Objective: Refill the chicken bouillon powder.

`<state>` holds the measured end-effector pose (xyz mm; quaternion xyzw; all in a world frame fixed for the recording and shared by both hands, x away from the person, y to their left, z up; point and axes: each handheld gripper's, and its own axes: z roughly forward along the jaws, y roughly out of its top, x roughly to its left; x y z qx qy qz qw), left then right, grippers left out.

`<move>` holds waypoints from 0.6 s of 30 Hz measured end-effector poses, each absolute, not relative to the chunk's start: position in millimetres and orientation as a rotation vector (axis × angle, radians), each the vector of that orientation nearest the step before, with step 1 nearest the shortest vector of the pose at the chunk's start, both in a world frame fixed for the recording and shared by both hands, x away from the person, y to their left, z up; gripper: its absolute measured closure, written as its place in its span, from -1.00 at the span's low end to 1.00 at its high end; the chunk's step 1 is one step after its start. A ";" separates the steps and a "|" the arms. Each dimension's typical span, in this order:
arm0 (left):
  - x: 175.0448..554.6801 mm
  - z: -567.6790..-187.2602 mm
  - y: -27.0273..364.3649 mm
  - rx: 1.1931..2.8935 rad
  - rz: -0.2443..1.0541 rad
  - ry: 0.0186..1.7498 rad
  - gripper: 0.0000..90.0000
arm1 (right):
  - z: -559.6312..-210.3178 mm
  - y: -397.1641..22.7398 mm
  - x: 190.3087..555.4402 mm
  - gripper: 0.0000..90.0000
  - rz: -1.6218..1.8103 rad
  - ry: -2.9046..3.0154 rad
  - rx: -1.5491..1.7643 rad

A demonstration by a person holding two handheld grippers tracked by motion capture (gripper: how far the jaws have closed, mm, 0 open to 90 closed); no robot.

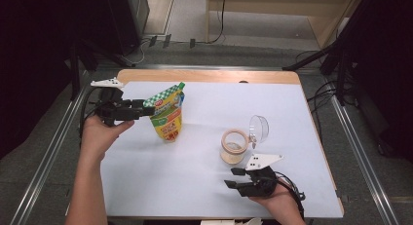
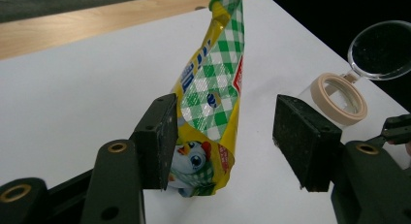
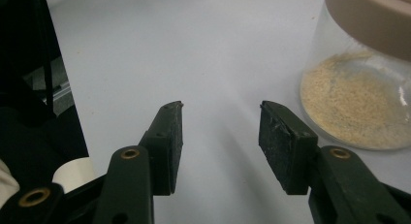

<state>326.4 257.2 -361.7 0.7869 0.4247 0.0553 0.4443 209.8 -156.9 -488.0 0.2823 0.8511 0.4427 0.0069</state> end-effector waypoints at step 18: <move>333.5 -399.7 227.7 2.016 0.152 1.033 0.59 | -488.7 -155.4 210.0 0.16 1.387 2.657 0.874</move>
